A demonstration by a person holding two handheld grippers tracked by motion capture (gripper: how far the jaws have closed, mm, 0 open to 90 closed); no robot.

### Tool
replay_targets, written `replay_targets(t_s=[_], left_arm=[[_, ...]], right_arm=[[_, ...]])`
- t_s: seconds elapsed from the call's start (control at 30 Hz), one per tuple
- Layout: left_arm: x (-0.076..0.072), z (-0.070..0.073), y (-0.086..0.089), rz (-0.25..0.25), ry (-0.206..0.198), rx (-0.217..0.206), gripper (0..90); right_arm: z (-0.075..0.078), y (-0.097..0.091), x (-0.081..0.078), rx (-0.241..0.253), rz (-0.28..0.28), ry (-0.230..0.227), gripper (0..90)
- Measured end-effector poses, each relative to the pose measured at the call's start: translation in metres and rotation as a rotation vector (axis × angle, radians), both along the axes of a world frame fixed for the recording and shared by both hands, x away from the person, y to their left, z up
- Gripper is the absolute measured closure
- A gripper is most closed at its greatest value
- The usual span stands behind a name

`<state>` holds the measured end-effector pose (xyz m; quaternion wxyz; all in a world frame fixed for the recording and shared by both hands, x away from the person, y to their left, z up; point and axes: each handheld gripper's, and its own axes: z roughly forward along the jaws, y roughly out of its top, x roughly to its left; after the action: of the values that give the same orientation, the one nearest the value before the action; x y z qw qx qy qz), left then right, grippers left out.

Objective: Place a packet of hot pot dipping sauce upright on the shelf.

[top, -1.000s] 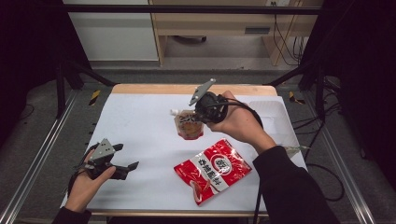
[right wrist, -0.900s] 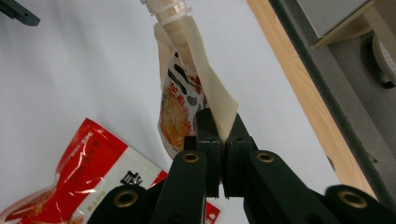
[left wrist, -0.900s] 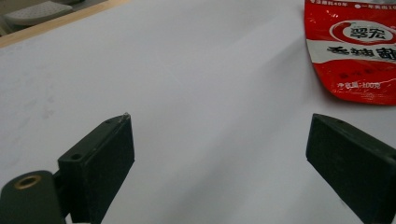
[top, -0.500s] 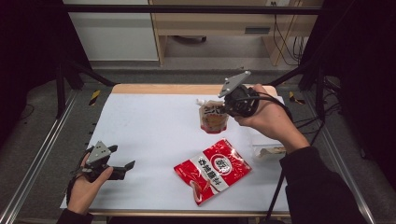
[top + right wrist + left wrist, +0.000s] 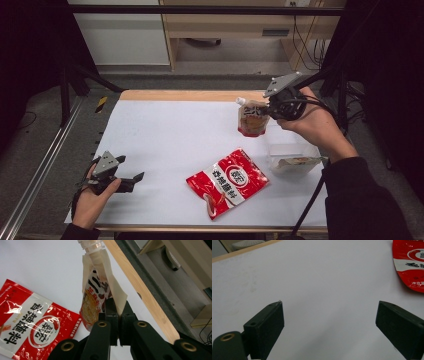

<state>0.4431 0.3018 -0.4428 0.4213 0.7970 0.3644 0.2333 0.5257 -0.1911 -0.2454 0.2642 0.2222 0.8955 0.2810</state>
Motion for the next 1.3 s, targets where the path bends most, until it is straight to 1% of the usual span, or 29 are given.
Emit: replay_targets(t_s=[0.07,0.13,0.17,0.33,0.5,0.57,0.73,0.9,1.0,1.13,1.3], left_arm=[[0.000,0.000,0.000,-0.003,0.000,-0.001,7.8],[0.000,0.000,0.000,-0.002,0.003,-0.003,7.9],[0.000,0.000,0.000,-0.003,0.003,-0.003,7.8],[0.001,0.000,0.001,-0.001,0.006,-0.002,7.9],[0.001,-0.001,0.001,-0.002,0.006,0.000,7.8],[0.001,-0.001,0.001,-0.003,0.006,-0.001,7.8],[0.001,-0.001,0.000,-0.005,0.008,0.002,7.9],[0.001,-0.001,0.001,-0.003,0.009,0.001,7.8],[0.001,-0.001,0.001,-0.004,0.008,0.002,7.8],[0.001,-0.001,0.001,-0.004,0.009,0.003,7.8],[0.001,-0.001,0.001,-0.003,0.009,0.003,7.8]], right_arm=[[0.000,-0.006,0.000,0.000,-0.002,-0.010,88.4],[0.000,-0.012,0.000,-0.011,-0.006,-0.021,88.4],[-0.001,-0.016,0.000,-0.003,-0.010,-0.020,88.4],[-0.004,-0.029,0.002,0.003,-0.038,-0.011,88.4],[-0.006,-0.039,0.000,0.011,-0.059,-0.013,88.4],[-0.007,-0.042,-0.001,0.007,-0.065,-0.011,88.4],[-0.011,-0.050,-0.002,0.008,-0.075,0.002,88.4],[-0.016,-0.058,-0.003,0.007,-0.088,0.005,88.4],[-0.019,-0.064,-0.005,-0.001,-0.092,0.016,88.4],[-0.024,-0.072,-0.006,0.002,-0.099,0.027,88.4],[-0.032,-0.080,-0.012,-0.003,-0.106,0.049,88.4]])
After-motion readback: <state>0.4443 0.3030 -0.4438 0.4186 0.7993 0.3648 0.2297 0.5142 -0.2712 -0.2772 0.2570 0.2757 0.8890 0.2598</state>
